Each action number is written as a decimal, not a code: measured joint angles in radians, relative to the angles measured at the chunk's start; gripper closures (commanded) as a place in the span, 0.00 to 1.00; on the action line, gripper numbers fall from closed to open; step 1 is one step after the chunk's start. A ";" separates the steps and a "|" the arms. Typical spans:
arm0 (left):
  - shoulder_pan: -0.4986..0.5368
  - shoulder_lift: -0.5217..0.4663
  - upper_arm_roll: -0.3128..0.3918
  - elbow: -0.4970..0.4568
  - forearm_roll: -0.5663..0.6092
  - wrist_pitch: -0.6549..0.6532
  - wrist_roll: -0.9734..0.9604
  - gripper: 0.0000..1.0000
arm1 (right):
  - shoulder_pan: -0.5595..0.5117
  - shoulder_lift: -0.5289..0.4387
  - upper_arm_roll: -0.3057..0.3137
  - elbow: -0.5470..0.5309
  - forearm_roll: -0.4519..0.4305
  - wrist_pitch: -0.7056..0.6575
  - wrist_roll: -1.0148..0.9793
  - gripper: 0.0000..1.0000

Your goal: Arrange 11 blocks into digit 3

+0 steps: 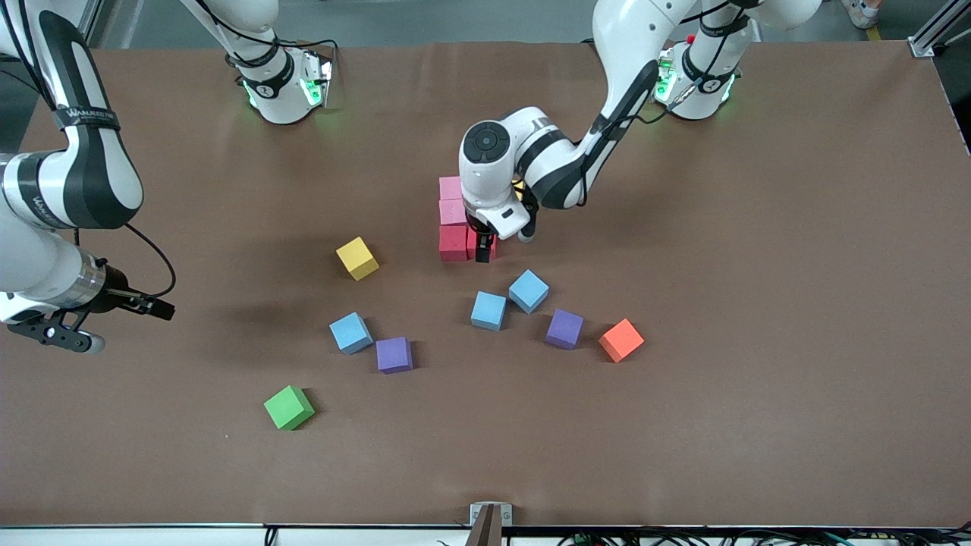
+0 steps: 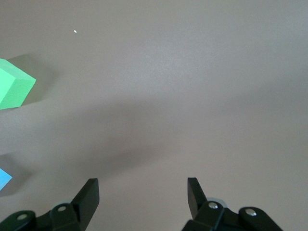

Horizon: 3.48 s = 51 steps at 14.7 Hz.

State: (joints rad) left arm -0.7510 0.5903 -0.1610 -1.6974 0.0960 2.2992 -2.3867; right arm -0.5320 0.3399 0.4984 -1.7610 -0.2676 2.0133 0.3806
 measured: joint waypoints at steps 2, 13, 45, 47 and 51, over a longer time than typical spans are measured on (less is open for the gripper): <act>0.012 -0.027 0.004 0.001 0.000 -0.020 0.045 0.00 | 0.008 0.002 0.004 0.000 0.001 0.000 0.055 0.00; 0.153 0.154 0.043 0.284 0.015 -0.014 0.118 0.00 | 0.279 0.075 0.015 0.000 0.001 0.066 0.795 0.00; 0.087 0.311 0.055 0.393 0.018 0.064 0.205 0.81 | 0.537 0.367 -0.098 0.105 -0.204 0.279 1.346 0.00; 0.087 0.288 0.051 0.403 0.016 0.037 0.182 0.81 | 0.537 0.379 -0.101 0.105 -0.204 0.285 1.347 0.00; 0.085 0.198 0.044 0.391 -0.006 -0.078 0.168 0.81 | 0.538 0.386 -0.101 0.105 -0.202 0.285 1.356 0.18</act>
State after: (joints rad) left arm -0.6659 0.7883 -0.1173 -1.3062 0.0904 2.2210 -2.2192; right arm 0.0056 0.7258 0.3978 -1.6562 -0.4696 2.2980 1.7371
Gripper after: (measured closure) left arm 0.410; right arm 0.026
